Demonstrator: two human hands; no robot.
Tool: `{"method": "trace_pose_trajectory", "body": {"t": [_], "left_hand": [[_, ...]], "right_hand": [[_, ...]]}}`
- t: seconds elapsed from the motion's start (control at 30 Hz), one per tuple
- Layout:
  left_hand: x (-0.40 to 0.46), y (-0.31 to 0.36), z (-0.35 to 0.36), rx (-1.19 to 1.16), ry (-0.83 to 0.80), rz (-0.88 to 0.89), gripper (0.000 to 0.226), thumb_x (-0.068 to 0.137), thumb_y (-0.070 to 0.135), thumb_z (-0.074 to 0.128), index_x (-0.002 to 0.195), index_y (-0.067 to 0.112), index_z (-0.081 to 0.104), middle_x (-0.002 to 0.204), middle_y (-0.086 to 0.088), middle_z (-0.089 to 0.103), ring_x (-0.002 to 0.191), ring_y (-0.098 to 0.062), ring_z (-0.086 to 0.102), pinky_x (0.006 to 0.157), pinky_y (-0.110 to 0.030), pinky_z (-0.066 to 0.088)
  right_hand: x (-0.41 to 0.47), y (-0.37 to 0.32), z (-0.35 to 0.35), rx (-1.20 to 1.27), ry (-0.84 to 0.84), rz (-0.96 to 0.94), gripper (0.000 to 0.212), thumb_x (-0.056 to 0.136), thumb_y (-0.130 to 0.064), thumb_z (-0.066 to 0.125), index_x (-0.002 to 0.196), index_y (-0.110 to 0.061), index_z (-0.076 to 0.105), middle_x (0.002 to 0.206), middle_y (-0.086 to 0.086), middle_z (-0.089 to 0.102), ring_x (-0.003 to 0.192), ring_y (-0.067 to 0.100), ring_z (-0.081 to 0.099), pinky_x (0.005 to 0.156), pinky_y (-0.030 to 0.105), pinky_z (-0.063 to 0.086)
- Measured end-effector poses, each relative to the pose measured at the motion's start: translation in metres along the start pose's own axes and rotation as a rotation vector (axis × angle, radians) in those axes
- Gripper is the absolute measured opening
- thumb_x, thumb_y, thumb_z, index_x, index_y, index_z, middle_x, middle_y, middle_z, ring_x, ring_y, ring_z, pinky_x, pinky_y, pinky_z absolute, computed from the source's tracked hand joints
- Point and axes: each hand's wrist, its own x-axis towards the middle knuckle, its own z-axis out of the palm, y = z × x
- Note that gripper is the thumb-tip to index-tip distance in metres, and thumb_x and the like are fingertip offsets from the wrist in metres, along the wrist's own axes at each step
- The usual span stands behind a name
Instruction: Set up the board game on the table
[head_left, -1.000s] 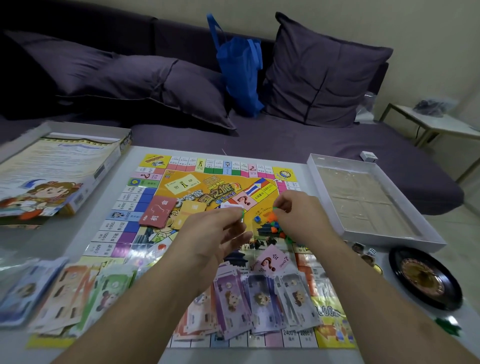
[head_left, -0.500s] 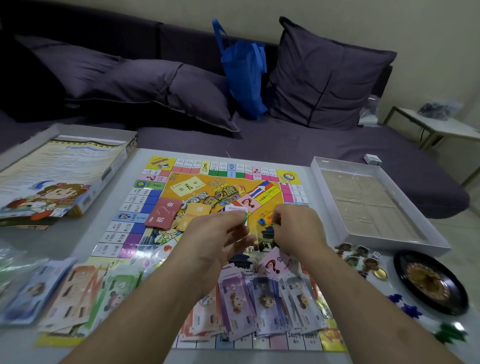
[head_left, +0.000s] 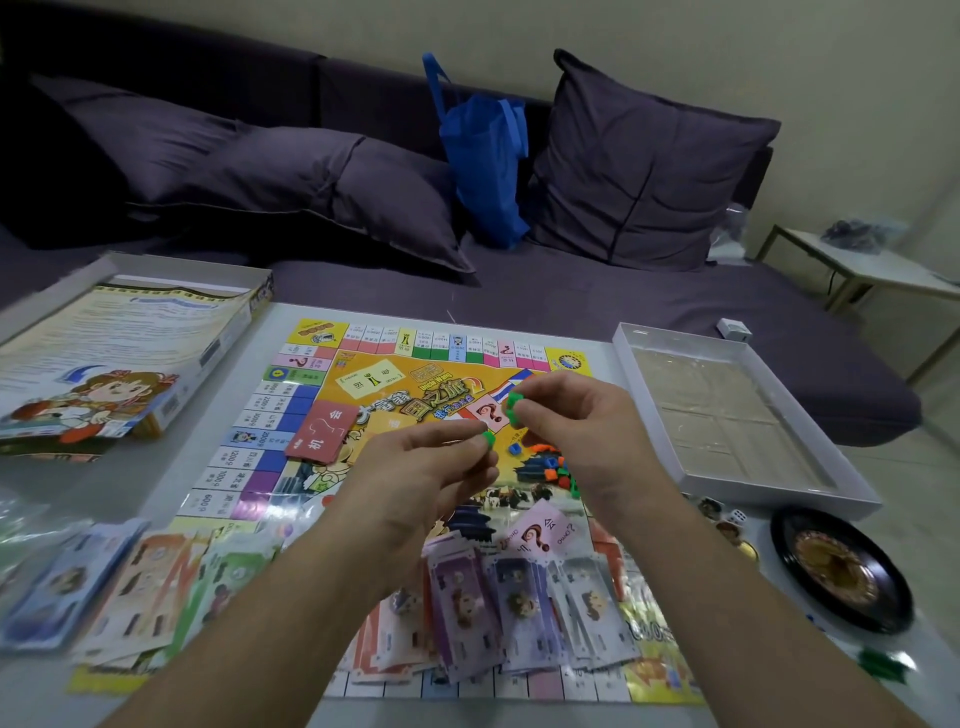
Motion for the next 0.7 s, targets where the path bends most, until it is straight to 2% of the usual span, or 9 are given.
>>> {"method": "trace_pose_trajectory", "body": {"t": [0.2,0.3,0.37,0.5,0.57,0.7], "left_hand": [[-0.008,0.003,0.004,-0.046,-0.066,0.023,0.019,0.089,-0.003,0.072,0.107,-0.008,0.075,0.095,-0.025,0.076,0.084,-0.028,0.076,0.073,-0.029,0.064],[-0.011,0.004,0.003,-0.075,-0.082,0.018,0.021,0.087,-0.004,0.071,0.107,-0.01,0.074,0.095,-0.025,0.075,0.083,-0.029,0.076,0.071,-0.028,0.064],[-0.013,0.004,0.002,-0.08,-0.093,0.01,0.022,0.086,-0.005,0.071,0.107,-0.012,0.073,0.094,-0.026,0.074,0.081,-0.029,0.075,0.069,-0.027,0.063],[-0.014,0.007,0.0,-0.059,-0.103,-0.014,0.031,0.078,-0.001,0.075,0.106,-0.013,0.073,0.094,-0.027,0.074,0.08,-0.028,0.075,0.068,-0.027,0.064],[-0.014,0.007,0.0,-0.065,-0.091,-0.036,0.033,0.078,0.0,0.074,0.108,-0.013,0.072,0.093,-0.027,0.074,0.078,-0.027,0.075,0.067,-0.027,0.064],[-0.013,0.007,0.001,-0.135,-0.094,-0.094,0.022,0.09,-0.004,0.068,0.109,-0.013,0.073,0.093,-0.024,0.074,0.072,-0.022,0.073,0.065,-0.024,0.063]], "right_hand": [[-0.018,-0.004,0.007,0.077,-0.035,0.002,0.018,0.093,0.002,0.072,0.094,-0.015,0.078,0.092,0.011,0.079,0.087,0.029,0.072,0.083,0.052,0.059],[-0.021,-0.006,0.008,0.113,-0.037,-0.003,0.02,0.093,0.001,0.072,0.092,-0.018,0.079,0.093,0.014,0.078,0.086,0.033,0.07,0.084,0.056,0.059],[-0.023,-0.007,0.009,0.142,-0.038,-0.006,0.022,0.092,0.002,0.072,0.09,-0.018,0.08,0.093,0.015,0.078,0.085,0.031,0.07,0.082,0.052,0.059],[-0.025,-0.008,0.01,0.125,-0.032,-0.052,0.019,0.09,0.008,0.072,0.093,-0.01,0.077,0.089,0.01,0.079,0.083,0.019,0.074,0.076,0.032,0.058],[-0.024,-0.007,0.011,0.092,-0.028,-0.091,0.019,0.089,0.009,0.073,0.093,-0.009,0.078,0.089,0.01,0.079,0.082,0.02,0.074,0.076,0.03,0.059],[-0.022,-0.007,0.013,0.1,-0.039,-0.127,0.021,0.089,0.01,0.072,0.092,-0.011,0.078,0.088,0.01,0.078,0.083,0.024,0.075,0.077,0.03,0.06]]}}
